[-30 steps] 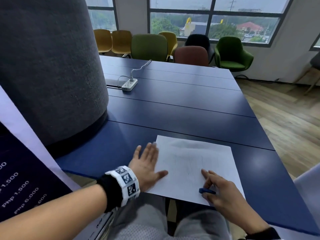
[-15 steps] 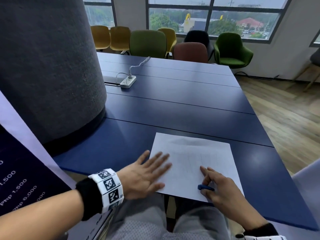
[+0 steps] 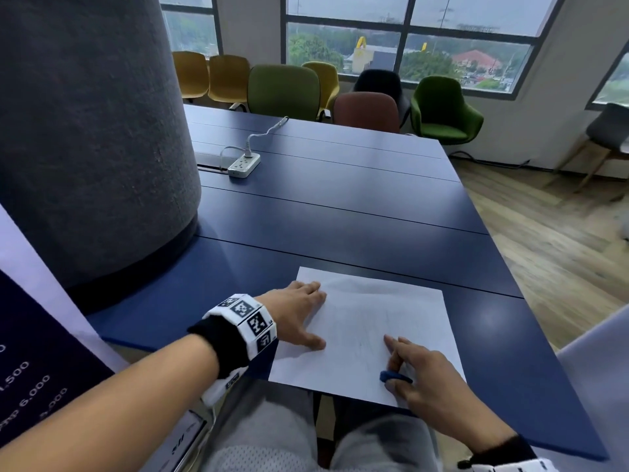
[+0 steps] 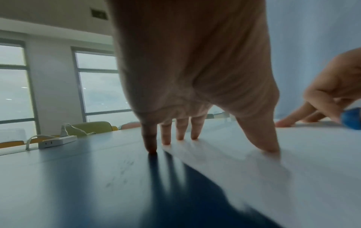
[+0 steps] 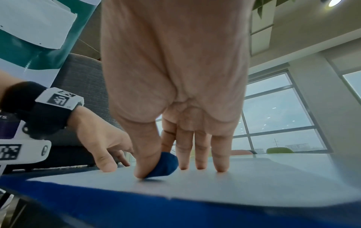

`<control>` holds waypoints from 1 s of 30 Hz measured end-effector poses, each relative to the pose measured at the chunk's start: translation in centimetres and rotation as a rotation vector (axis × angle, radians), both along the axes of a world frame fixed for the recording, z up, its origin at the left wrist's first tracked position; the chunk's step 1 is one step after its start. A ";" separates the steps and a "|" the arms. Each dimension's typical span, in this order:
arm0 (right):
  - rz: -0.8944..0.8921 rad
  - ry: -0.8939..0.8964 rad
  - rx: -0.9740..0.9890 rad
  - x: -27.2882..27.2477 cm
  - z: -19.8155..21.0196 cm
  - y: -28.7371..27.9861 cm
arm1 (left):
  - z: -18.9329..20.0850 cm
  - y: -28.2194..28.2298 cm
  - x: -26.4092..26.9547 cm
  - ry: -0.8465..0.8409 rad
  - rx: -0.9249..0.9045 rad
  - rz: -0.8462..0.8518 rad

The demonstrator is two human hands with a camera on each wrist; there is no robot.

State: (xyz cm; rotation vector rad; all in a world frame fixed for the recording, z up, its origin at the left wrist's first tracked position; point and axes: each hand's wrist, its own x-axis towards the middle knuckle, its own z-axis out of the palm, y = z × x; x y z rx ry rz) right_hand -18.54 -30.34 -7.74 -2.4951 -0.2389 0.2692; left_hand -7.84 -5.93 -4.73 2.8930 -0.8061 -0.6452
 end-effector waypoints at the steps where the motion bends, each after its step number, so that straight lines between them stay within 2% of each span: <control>1: 0.004 0.020 -0.016 0.2 0.5 0.0 | 0.3 -0.1 0.4 0.006 0.014 0.005; 4: 0.015 0.025 -0.071 2.2 2.6 0.0 | 0.7 -0.3 1.1 0.031 0.045 0.000; 8: 0.085 -0.053 -0.130 7.1 4.8 1.9 | 0.6 0.0 1.3 0.046 0.084 0.006; 13: 0.170 0.003 -0.188 12.7 3.9 4.7 | 0.6 0.1 1.0 0.092 0.174 -0.001; 16: 0.176 -0.040 -0.208 14.8 3.3 5.3 | 0.2 0.3 1.1 0.087 0.169 -0.006; 19: 0.186 -0.057 -0.169 15.3 2.9 5.3 | -0.1 0.7 1.1 0.095 0.155 0.005; 22: 0.246 -0.001 -0.100 13.8 2.7 5.2 | -0.3 0.8 1.1 0.109 0.151 0.007; 25: 0.308 0.000 -0.140 13.5 2.8 5.5 | -0.3 0.7 1.1 0.124 0.164 0.018; 27: 0.256 -0.057 -0.171 14.3 2.9 5.4 | -0.2 0.6 1.0 0.130 0.172 0.027; 30: 0.152 -0.074 -0.117 14.9 2.6 5.3 | -0.1 0.5 1.0 0.117 0.197 0.034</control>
